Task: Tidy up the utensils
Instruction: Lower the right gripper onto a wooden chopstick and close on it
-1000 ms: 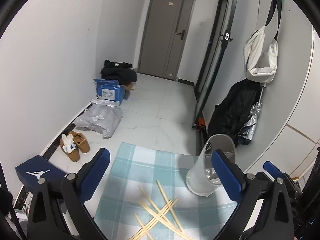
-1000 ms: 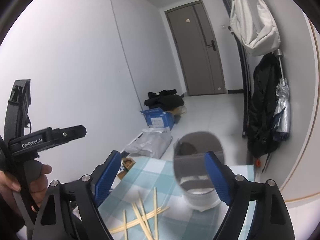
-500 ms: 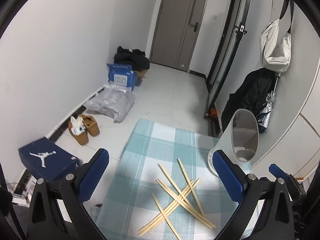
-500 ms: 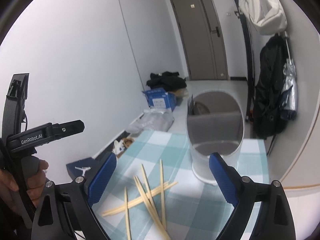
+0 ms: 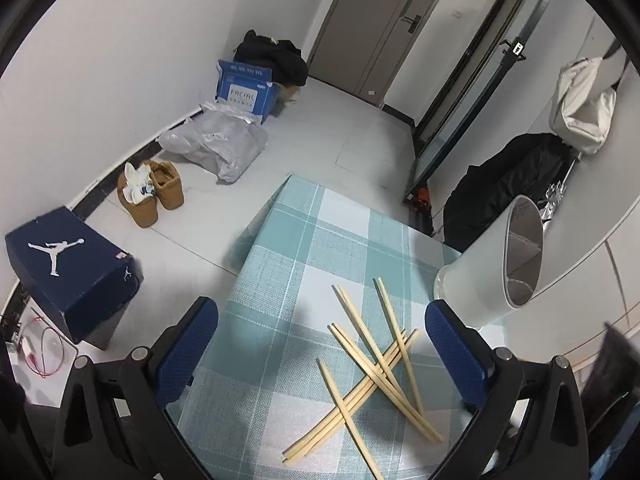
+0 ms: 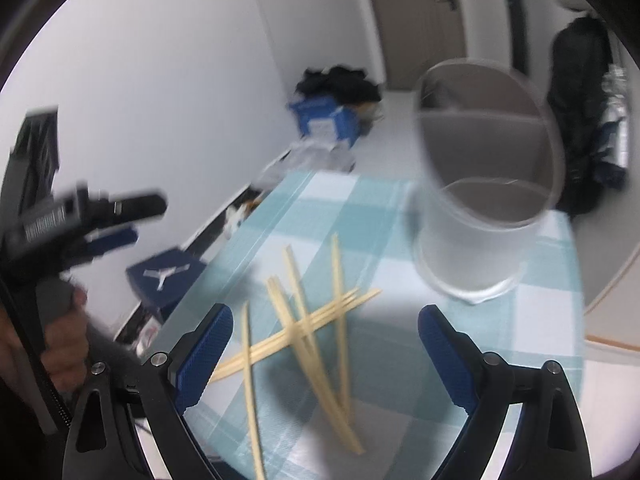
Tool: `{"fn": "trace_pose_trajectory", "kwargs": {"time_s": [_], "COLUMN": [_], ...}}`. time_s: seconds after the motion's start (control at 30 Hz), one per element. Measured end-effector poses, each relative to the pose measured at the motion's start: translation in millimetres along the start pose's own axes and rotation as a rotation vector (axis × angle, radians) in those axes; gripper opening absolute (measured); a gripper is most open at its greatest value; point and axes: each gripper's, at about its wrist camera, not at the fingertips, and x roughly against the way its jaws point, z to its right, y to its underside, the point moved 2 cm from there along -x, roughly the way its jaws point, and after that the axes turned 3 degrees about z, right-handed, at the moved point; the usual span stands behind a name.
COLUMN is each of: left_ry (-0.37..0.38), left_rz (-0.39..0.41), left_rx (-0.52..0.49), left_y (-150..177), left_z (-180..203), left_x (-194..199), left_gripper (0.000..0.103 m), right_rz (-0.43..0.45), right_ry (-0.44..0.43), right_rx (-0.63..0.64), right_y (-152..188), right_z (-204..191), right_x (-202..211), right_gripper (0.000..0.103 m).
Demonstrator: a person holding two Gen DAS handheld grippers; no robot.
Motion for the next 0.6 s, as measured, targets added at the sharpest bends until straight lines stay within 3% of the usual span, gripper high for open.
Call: {"fn": "trace_pose_trajectory", "kwargs": {"time_s": [0.1, 0.23, 0.4, 0.5, 0.6], "left_ry": [0.018, 0.029, 0.038, -0.011, -0.029], "left_rz": [-0.009, -0.012, -0.024, -0.011, -0.006], "left_rx": [0.032, 0.086, 0.185, 0.241, 0.293], "left_y": [-4, -9, -12, -13, -12], "left_z": [-8, -21, -44, -56, -66], "left_x": [-1, 2, -1, -1, -2], "left_gripper": [0.102, 0.102, 0.102, 0.102, 0.102], "right_rz": [-0.072, -0.159, -0.223, -0.259, -0.319], "right_ry": [-0.055, -0.098, -0.124, -0.115, -0.100], "right_rx": [0.007, 0.071, 0.161, 0.184, 0.209], "right_y": [4, 9, 15, 17, 21], "right_z": [-13, -37, -65, -74, -80], "right_x": [-20, -44, -71, -91, -111], "right_gripper": [0.093, 0.073, 0.062, 0.053, 0.030]}}
